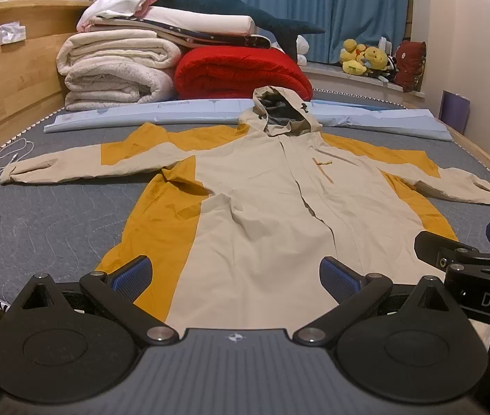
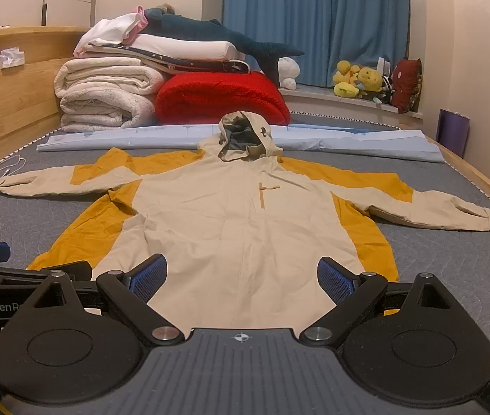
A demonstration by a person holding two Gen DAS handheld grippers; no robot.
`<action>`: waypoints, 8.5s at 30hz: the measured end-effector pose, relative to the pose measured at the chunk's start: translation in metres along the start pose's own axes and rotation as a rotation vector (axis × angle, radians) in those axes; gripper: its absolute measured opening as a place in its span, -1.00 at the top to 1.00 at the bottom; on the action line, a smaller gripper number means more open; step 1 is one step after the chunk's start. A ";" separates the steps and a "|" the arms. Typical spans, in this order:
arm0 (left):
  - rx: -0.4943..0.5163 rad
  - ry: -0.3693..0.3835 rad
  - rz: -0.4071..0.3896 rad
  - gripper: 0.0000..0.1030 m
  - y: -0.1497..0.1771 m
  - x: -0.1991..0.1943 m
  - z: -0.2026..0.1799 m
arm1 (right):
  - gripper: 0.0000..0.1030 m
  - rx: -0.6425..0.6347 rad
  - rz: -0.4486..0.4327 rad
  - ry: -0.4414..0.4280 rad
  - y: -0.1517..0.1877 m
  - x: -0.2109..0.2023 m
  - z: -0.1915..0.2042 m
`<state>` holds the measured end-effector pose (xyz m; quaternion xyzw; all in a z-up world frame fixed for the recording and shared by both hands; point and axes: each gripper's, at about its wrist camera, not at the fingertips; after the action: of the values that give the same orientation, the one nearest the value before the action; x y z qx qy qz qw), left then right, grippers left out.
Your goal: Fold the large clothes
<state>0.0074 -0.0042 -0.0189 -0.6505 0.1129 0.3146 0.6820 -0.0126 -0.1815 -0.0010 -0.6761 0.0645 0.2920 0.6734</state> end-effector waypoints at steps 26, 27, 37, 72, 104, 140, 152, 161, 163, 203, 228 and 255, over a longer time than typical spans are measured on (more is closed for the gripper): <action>-0.001 0.001 0.005 -0.99 0.001 0.001 -0.001 | -0.83 0.003 0.005 -0.001 -0.001 0.001 -0.001; -0.001 0.001 0.005 -0.99 0.001 0.001 -0.001 | -0.83 0.003 0.005 -0.001 -0.001 0.001 -0.001; -0.001 0.001 0.007 -1.00 0.001 0.002 -0.001 | -0.83 0.003 0.007 -0.001 -0.002 0.001 -0.001; -0.035 0.102 -0.359 -0.99 -0.155 0.052 -0.001 | -0.80 -0.203 -0.274 0.129 -0.044 -0.048 -0.030; -0.491 -0.339 0.240 -0.17 -0.163 0.425 0.304 | 0.61 -0.081 -0.115 -0.263 -0.169 0.223 -0.068; 0.236 0.422 -0.070 0.48 -0.236 0.240 -0.044 | 0.31 0.170 0.122 -0.112 -0.162 0.267 -0.146; 0.029 0.075 0.307 0.42 -0.220 0.341 0.032 | 0.31 0.235 0.154 -0.150 -0.157 0.286 -0.163; 0.059 0.055 0.397 0.42 -0.200 0.383 0.026 | 0.12 -0.048 0.292 -0.240 -0.133 0.327 -0.111; 0.068 0.062 0.423 0.42 -0.196 0.392 0.027 | -0.01 -0.152 0.325 -0.249 -0.123 0.338 -0.099; 0.008 0.009 0.450 0.20 -0.203 0.416 0.048 | 0.96 1.044 0.106 0.109 -0.098 0.331 -0.299; 0.019 -0.038 0.469 0.14 -0.199 0.423 0.058 | 0.92 0.924 0.011 0.132 -0.127 0.328 -0.294; 0.056 -0.002 0.403 -0.02 -0.210 0.393 0.033 | 0.35 0.578 0.185 0.092 -0.158 0.346 -0.258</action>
<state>0.4250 0.1482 -0.0651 -0.5951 0.2488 0.4420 0.6234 0.4263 -0.3068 -0.0497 -0.4604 0.2368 0.2907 0.8047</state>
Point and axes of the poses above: each gripper's, at about its wrist camera, not at the fingertips, and x roughly the way its jaws point, z to its left, y to its underside, and after that the axes turned 13 degrees about -y, right-handed
